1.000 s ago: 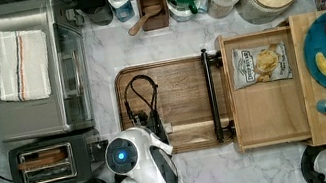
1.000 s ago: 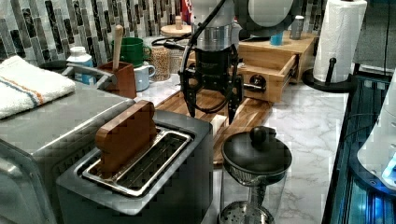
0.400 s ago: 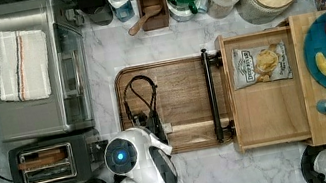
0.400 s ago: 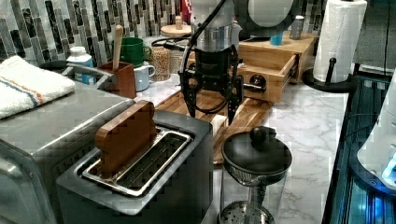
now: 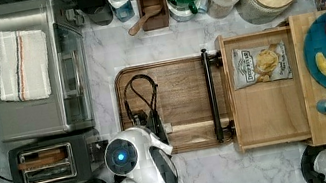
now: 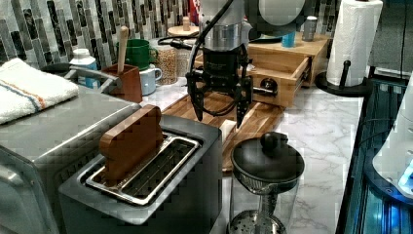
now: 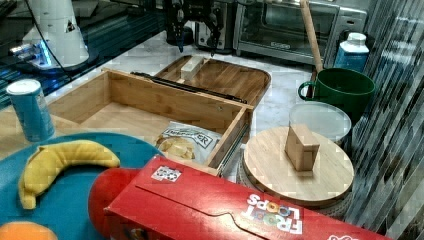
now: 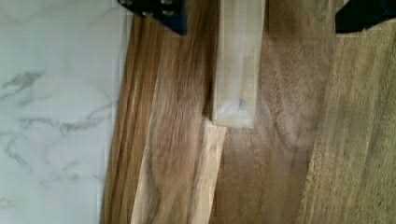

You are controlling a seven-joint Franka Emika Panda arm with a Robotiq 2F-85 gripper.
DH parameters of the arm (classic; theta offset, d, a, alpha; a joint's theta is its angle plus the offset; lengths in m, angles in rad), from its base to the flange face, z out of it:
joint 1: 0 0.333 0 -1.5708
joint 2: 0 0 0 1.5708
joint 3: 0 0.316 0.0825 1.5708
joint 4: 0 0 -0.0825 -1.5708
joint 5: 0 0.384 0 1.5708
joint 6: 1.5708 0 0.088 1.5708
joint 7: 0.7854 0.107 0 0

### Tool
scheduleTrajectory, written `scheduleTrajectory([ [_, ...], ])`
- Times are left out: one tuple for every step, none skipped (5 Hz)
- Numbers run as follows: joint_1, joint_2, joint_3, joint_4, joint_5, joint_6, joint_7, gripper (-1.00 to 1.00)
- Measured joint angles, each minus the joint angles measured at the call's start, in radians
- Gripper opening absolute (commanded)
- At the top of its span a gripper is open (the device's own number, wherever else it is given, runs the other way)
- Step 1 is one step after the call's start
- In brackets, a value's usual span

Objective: Place the butter on the board.

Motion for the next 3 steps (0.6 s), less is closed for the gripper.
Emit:
scheduleTrajectory([
  [-0.001,0.000,-0.001,0.000,0.000,0.000,0.000,1.00],
  [-0.001,0.001,0.004,0.000,0.013,0.000,0.001,1.00],
  [-0.001,0.000,0.005,0.000,0.016,0.003,0.001,1.00],
])
